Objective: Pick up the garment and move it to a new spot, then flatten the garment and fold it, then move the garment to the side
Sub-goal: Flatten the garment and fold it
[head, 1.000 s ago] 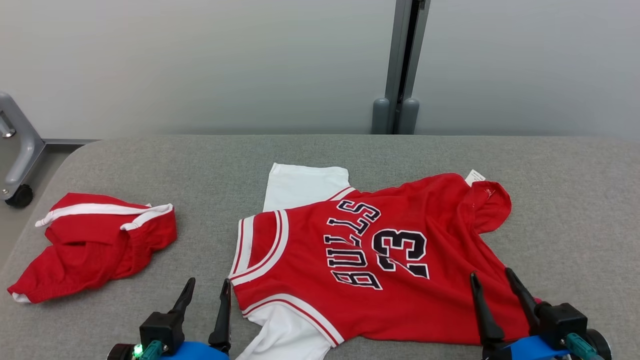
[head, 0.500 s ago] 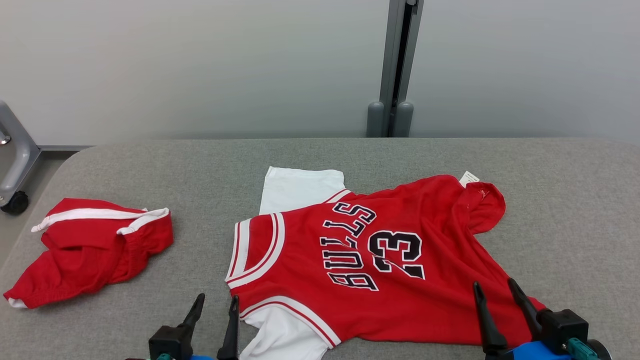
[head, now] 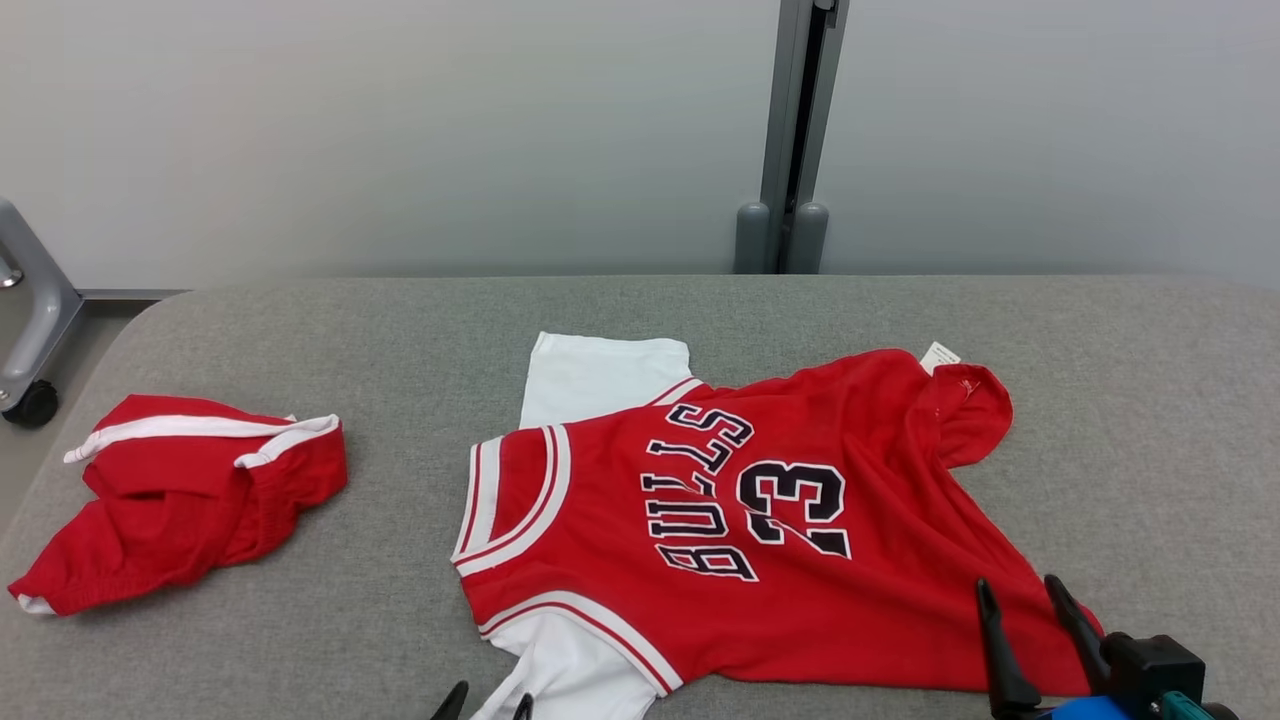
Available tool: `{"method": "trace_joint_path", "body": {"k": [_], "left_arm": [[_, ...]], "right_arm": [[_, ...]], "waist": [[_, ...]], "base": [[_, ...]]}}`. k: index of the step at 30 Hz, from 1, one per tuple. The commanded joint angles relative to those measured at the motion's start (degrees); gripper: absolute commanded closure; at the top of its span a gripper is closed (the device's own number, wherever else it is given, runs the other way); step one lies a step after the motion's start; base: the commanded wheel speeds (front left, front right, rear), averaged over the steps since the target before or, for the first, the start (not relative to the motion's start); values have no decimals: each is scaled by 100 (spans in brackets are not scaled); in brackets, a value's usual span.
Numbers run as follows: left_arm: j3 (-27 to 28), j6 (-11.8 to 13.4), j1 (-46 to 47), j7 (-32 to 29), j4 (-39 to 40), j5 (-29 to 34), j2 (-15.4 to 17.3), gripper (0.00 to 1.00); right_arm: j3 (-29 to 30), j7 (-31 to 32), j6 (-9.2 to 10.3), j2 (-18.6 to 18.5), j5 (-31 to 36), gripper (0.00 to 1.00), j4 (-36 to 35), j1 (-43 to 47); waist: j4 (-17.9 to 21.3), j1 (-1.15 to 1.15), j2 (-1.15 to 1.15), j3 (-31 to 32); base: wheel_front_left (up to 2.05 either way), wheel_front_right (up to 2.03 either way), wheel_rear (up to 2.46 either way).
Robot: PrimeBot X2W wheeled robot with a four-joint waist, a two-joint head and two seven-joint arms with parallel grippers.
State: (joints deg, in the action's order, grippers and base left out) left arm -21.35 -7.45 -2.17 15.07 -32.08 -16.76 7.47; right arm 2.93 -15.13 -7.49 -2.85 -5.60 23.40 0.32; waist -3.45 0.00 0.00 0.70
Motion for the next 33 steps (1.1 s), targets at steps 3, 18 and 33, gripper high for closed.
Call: {"method": "trace_joint_path", "body": {"k": [3, 18, 33], "left_arm": [[-72, -6, 34, 14, -200, -140, 81, 0], [-226, -6, 298, 14, -602, -454, 63, 100], [-314, -6, 411, 15, -321, -594, 175, 100]], "right_arm": [[87, -3, 0, -9, 42, 0, 20, 7], [608, -2, 0, -9, 77, 0, 436, 38], [1192, 27, 0, -6, 198, 0, 2286, -670]], "waist": [[20, 0, 0, -8], [133, 0, 0, -93], [7, 0, 0, -312]], "base": [[0, 0, 0], [0, 0, 0], [0, 0, 0]]}}
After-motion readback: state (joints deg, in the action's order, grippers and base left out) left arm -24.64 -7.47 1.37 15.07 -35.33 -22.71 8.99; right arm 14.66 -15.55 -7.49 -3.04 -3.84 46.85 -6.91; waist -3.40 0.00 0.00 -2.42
